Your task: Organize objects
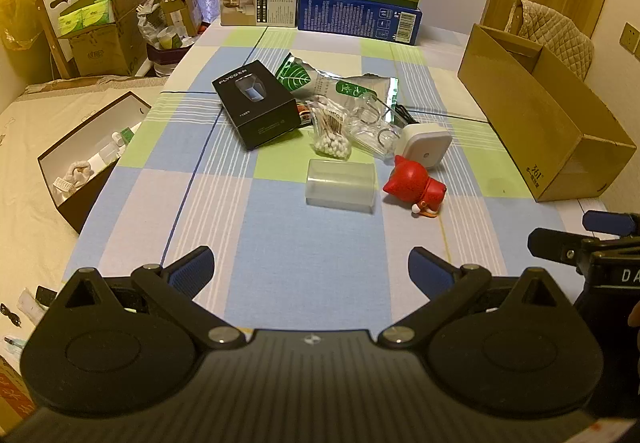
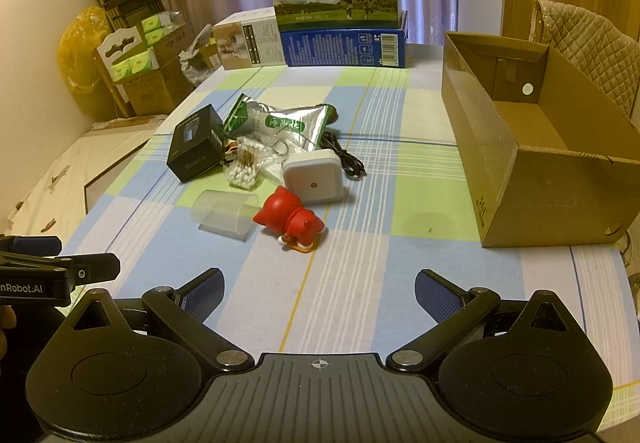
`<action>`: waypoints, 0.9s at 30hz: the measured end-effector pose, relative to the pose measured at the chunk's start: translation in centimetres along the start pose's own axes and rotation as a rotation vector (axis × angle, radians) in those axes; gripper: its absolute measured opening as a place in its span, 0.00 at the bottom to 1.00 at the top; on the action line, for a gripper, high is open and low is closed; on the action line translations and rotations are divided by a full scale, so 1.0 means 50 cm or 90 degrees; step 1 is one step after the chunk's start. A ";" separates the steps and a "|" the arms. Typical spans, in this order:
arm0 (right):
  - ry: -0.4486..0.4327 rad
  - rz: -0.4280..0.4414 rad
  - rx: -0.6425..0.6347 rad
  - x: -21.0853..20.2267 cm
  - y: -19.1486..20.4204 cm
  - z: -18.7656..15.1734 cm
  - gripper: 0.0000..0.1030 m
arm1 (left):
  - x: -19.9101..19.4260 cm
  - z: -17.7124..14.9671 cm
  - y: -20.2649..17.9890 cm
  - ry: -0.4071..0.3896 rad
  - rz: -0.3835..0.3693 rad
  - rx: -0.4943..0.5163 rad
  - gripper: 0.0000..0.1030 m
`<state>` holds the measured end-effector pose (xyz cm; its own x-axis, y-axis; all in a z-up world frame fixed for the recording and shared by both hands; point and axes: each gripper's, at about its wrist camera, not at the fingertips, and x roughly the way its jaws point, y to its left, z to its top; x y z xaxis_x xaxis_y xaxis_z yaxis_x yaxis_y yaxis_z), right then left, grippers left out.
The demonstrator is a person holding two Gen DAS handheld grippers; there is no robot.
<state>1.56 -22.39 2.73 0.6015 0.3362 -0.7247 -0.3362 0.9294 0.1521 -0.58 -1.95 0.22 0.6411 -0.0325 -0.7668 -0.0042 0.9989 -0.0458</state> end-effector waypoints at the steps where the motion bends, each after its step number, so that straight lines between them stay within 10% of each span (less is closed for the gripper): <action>1: 0.000 0.000 0.000 0.000 0.000 0.000 0.97 | -0.001 0.000 -0.004 0.000 0.000 -0.001 0.99; 27: 0.001 -0.001 -0.002 0.004 0.003 -0.002 0.97 | 0.006 0.004 0.030 0.000 -0.007 -0.002 0.99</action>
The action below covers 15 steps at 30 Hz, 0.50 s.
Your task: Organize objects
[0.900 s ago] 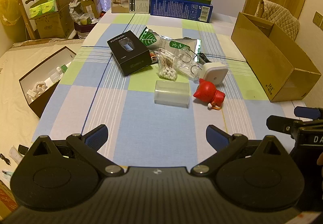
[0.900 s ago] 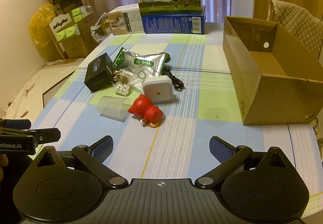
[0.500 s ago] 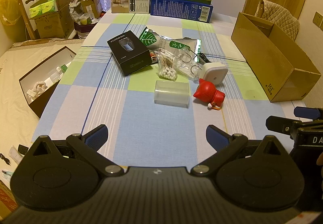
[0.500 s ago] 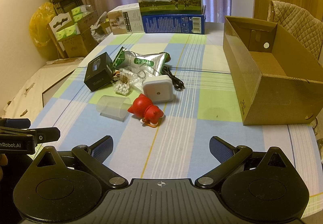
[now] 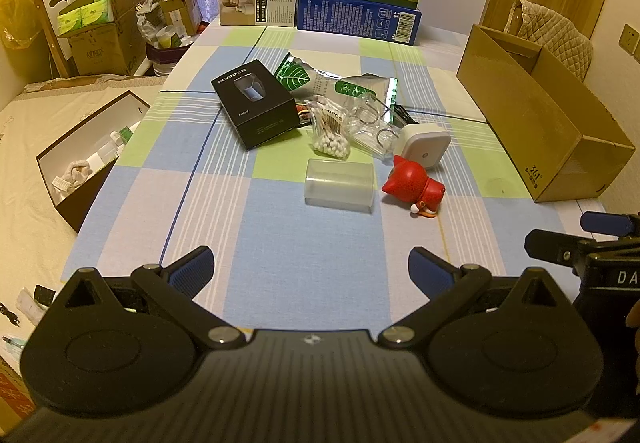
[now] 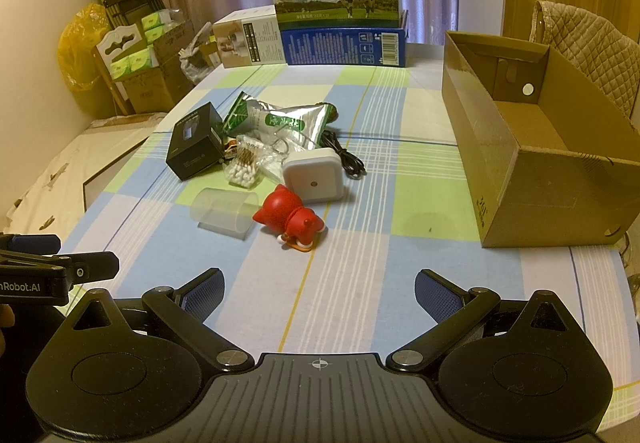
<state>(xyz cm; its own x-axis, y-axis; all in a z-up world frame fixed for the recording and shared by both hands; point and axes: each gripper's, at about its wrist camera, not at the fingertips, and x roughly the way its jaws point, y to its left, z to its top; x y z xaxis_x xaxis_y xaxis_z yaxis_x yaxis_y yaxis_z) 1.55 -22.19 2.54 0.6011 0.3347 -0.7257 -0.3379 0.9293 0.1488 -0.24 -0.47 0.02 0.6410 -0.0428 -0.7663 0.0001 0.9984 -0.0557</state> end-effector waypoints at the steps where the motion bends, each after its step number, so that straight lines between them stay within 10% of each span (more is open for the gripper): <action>1: 0.000 0.000 0.000 0.000 0.000 0.000 0.97 | 0.000 0.000 0.000 0.000 0.000 0.000 0.99; 15: 0.001 0.000 -0.001 0.001 0.000 0.000 0.97 | 0.004 0.000 0.000 0.001 -0.002 -0.001 0.99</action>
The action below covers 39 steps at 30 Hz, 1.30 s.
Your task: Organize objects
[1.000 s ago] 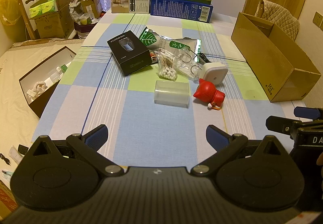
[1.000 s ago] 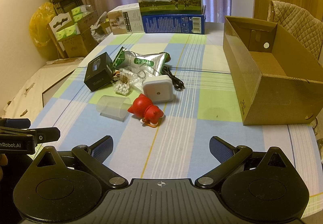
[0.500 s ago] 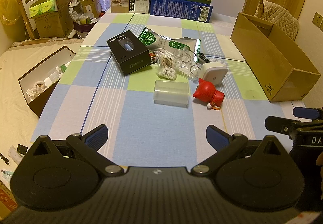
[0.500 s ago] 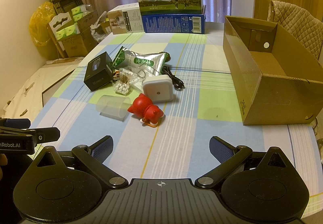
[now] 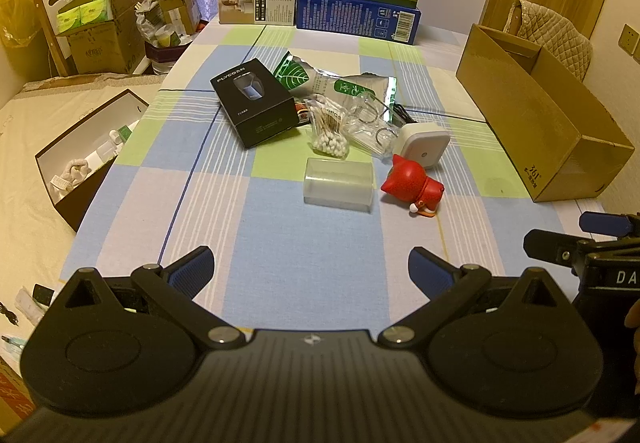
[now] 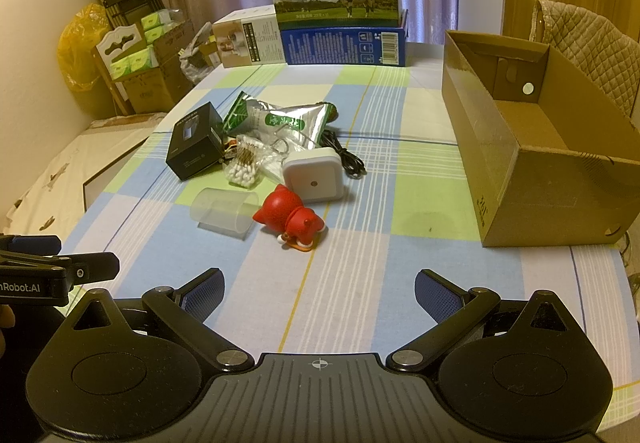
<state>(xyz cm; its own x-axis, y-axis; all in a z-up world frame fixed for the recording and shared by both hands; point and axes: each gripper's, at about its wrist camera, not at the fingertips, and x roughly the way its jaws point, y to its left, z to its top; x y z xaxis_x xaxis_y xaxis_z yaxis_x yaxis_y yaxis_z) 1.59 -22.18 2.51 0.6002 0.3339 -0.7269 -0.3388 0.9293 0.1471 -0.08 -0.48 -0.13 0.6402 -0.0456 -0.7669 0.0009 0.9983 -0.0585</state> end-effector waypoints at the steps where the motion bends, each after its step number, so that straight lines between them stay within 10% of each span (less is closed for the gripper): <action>1: 0.000 0.000 0.000 0.000 0.000 0.000 0.97 | 0.000 0.000 0.000 0.000 0.000 0.000 0.99; 39: -0.004 0.002 -0.009 -0.002 0.004 0.003 0.97 | 0.002 0.002 0.004 0.011 0.027 0.001 0.99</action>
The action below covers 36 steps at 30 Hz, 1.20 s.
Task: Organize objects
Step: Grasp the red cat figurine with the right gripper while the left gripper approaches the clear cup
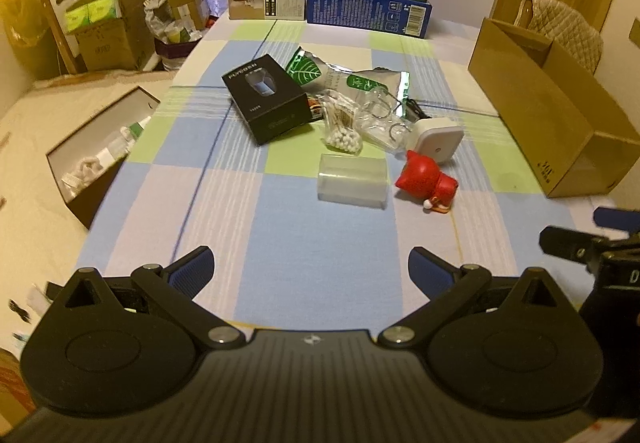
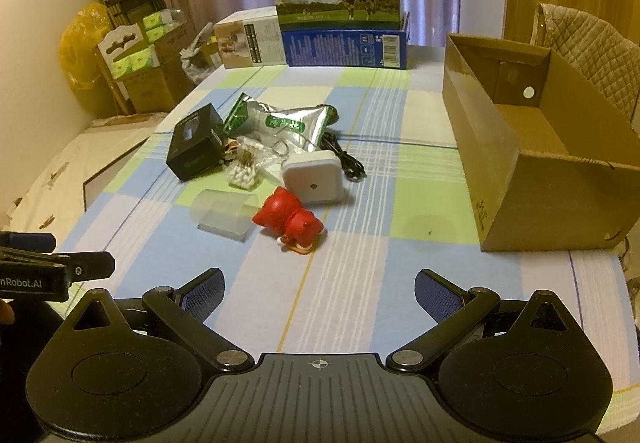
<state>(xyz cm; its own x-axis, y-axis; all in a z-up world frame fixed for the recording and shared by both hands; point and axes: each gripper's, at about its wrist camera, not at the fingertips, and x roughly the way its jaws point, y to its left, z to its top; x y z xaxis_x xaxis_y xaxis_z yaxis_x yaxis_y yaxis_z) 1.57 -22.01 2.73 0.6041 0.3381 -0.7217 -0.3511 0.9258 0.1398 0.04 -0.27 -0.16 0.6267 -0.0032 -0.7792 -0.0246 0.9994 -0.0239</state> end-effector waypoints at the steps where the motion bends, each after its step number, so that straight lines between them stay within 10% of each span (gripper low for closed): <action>1: 0.000 0.006 -0.001 0.001 -0.002 0.003 0.97 | -0.004 0.002 0.000 -0.005 -0.004 0.003 0.99; 36: 0.055 0.181 -0.275 0.332 -0.010 0.081 0.62 | 0.282 0.099 0.009 0.003 -0.098 0.073 0.99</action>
<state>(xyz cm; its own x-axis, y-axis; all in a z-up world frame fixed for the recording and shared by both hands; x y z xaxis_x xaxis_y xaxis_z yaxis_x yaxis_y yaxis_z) 14.67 -16.18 -6.59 0.3871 0.5338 -0.7518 -0.7670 0.6390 0.0588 12.72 0.28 -8.04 0.6126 -0.1557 -0.7749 0.1599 0.9845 -0.0715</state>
